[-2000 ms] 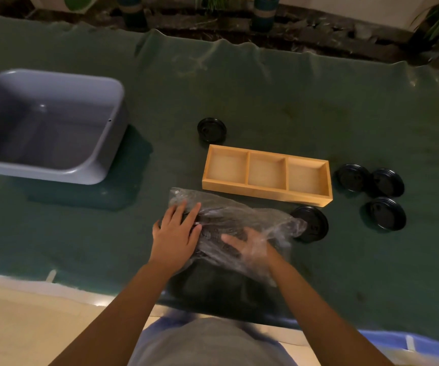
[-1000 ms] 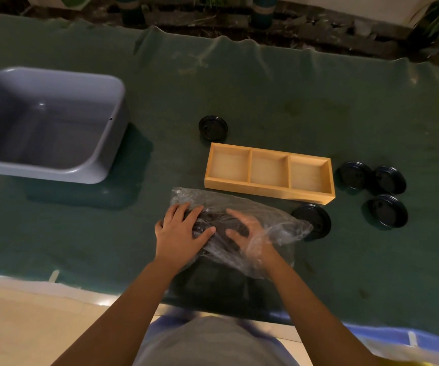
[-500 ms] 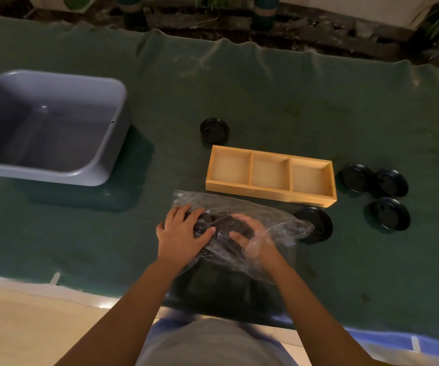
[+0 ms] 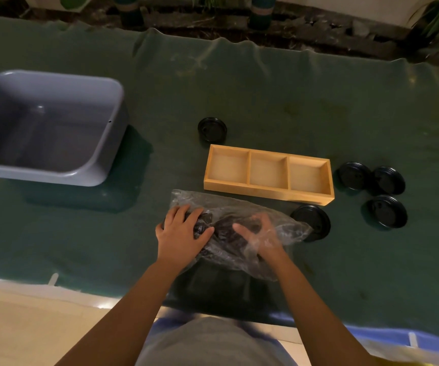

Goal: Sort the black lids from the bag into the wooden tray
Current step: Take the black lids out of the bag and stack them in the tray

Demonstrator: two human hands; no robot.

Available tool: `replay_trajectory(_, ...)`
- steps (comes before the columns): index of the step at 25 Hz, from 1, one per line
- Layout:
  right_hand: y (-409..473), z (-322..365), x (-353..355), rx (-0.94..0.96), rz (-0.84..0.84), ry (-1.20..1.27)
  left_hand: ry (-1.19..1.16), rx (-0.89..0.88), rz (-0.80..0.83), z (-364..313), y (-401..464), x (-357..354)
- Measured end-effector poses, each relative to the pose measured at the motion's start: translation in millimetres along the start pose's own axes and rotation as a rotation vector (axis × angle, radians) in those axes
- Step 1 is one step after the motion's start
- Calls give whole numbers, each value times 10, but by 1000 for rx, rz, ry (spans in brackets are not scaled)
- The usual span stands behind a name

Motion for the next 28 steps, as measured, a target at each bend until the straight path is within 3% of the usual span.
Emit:
replay_trajectory(3, -45, 24, 87, 30, -51, 130, -7, 2, 9, 12, 2, 0)
replay_trajectory(5, -83, -44, 192, -22, 55, 217, -8, 4, -3, 15, -7, 1)
replay_trajectory(7, -131, -135, 277, -91, 163, 393, -5, 12, -17, 5, -6, -5)
replay_trajectory(14, -451, -211, 853, -52, 174, 1063, -9, 80, -42, -14, -53, -39)
replay_trajectory(23, -623, 609, 1666, 143, 103, 1097, -17, 148, -49, -39, -21, -47)
replay_trajectory(28, -526, 1113, 1739, 237, 166, 1102, 21, 142, -37, -69, -15, -35)
Point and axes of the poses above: each hand's wrist, its own y-axis towards the middle knuckle, its own x-axis out of the back of the hand, z = x × y, the point moved 3 cm from there along y, towards the middle knuckle, and after that the axes turned 4 degrees about -z, right-handed, at the moved point
